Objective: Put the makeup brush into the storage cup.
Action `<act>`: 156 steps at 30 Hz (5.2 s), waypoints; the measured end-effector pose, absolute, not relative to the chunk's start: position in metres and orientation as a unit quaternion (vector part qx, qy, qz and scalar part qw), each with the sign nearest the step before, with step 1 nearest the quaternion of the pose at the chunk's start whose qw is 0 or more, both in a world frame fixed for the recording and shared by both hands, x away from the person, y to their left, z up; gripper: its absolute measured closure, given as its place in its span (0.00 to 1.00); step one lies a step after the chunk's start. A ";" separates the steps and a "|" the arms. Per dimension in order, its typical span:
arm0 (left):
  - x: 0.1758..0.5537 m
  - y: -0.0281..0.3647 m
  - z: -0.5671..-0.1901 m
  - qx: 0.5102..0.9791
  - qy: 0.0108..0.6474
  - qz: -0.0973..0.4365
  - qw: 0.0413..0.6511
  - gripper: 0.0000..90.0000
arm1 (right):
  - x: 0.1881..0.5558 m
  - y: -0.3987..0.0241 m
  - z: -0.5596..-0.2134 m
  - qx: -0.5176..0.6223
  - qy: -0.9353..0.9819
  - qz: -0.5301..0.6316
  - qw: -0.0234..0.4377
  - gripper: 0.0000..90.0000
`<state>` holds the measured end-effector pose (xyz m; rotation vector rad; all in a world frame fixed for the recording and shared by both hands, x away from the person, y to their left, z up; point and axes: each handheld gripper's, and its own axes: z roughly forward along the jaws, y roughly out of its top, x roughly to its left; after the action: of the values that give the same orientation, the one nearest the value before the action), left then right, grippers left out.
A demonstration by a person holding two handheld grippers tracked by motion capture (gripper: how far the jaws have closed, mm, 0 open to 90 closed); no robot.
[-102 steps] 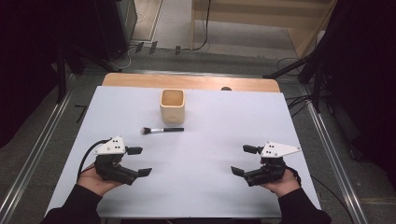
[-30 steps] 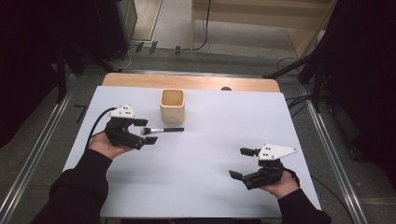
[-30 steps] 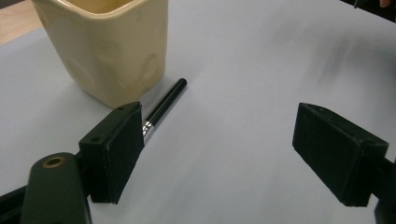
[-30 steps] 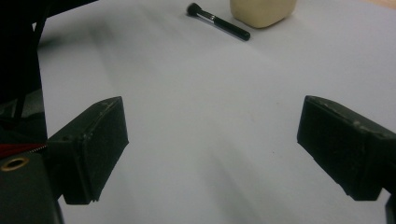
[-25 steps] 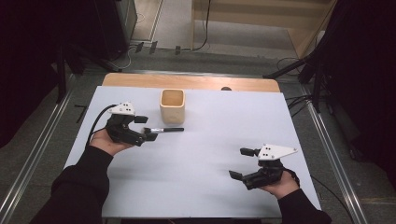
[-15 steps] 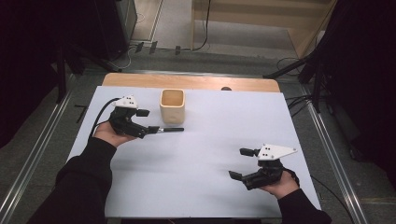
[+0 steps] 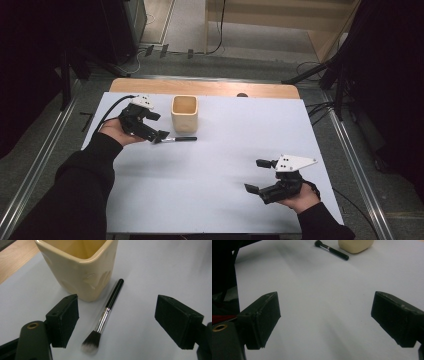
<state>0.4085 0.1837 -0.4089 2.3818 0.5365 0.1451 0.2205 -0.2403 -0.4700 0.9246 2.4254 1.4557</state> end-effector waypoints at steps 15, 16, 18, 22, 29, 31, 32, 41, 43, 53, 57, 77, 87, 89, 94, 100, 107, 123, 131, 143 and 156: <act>0.422 0.171 -0.396 0.960 0.151 0.055 0.230 0.23 | 0.221 -0.239 -0.471 0.308 0.815 0.485 0.077 0.10; 0.423 0.169 -0.395 0.965 0.141 0.057 0.215 0.23 | 0.221 -0.239 -0.471 0.308 0.815 0.485 0.077 0.10; 0.423 0.169 -0.395 0.966 0.140 0.057 0.210 0.23 | 0.221 -0.239 -0.471 0.308 0.815 0.485 0.076 0.10; 0.426 0.164 -0.393 0.973 0.123 0.057 0.185 0.24 | 0.221 -0.239 -0.472 0.307 0.816 0.484 0.075 0.10; 0.429 0.157 -0.389 0.983 0.100 0.052 0.146 0.25 | 0.221 -0.239 -0.472 0.308 0.817 0.482 0.074 0.10; 0.431 0.154 -0.387 0.987 0.082 0.049 0.132 0.26 | 0.221 -0.239 -0.472 0.307 0.817 0.483 0.073 0.10; 0.432 0.153 -0.387 0.987 0.079 0.047 0.131 0.26 | 0.221 -0.239 -0.472 0.307 0.817 0.483 0.073 0.10; 0.437 0.148 -0.398 0.992 0.065 0.033 0.102 0.27 | 0.221 -0.239 -0.472 0.307 0.817 0.483 0.072 0.10; 0.437 0.148 -0.400 0.992 0.062 0.033 0.101 0.26 | 0.221 -0.239 -0.472 0.306 0.817 0.483 0.072 0.10; 0.440 0.144 -0.408 0.993 0.049 0.025 0.103 0.29 | 0.221 -0.239 -0.472 0.306 0.818 0.482 0.070 0.10; 0.440 0.143 -0.413 0.994 0.050 0.010 0.097 0.28 | 0.221 -0.239 -0.472 0.305 0.818 0.482 0.071 0.10; 0.441 0.138 -0.433 0.993 0.051 0.005 0.108 0.30 | 0.221 -0.239 -0.472 0.303 0.820 0.481 0.071 0.10; 0.440 0.137 -0.440 0.994 0.032 0.006 0.107 0.35 | 0.220 -0.239 -0.472 0.303 0.820 0.480 0.072 0.10; 0.441 0.138 -0.442 0.994 0.033 0.008 0.105 0.35 | 0.220 -0.239 -0.472 0.302 0.820 0.480 0.072 0.10; 0.441 0.138 -0.446 0.995 0.037 0.004 0.096 0.35 | 0.220 -0.239 -0.472 0.302 0.821 0.479 0.072 0.10; 0.441 0.136 -0.451 0.995 0.039 0.007 0.090 0.38 | 0.220 -0.239 -0.472 0.302 0.821 0.479 0.072 0.10; 0.440 0.135 -0.456 0.996 0.034 0.010 0.084 0.49 | 0.220 -0.239 -0.473 0.301 0.822 0.477 0.073 0.10; 0.438 0.129 -0.462 0.996 0.029 0.024 0.076 0.65 | 0.220 -0.238 -0.473 0.300 0.824 0.475 0.072 0.10; 0.437 0.126 -0.466 0.997 0.022 0.043 0.062 0.68 | 0.220 -0.238 -0.473 0.299 0.824 0.475 0.073 0.10; 0.436 0.123 -0.469 0.997 0.006 0.046 0.054 0.77 | 0.220 -0.238 -0.473 0.300 0.824 0.475 0.073 0.10; 0.435 0.122 -0.470 0.998 -0.008 0.040 0.052 0.85 | 0.220 -0.238 -0.473 0.299 0.824 0.475 0.073 0.10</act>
<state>0.4349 0.1222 -0.4697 3.0345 -0.0229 0.1213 0.2200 -0.2379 -0.4725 0.8997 2.4760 1.4275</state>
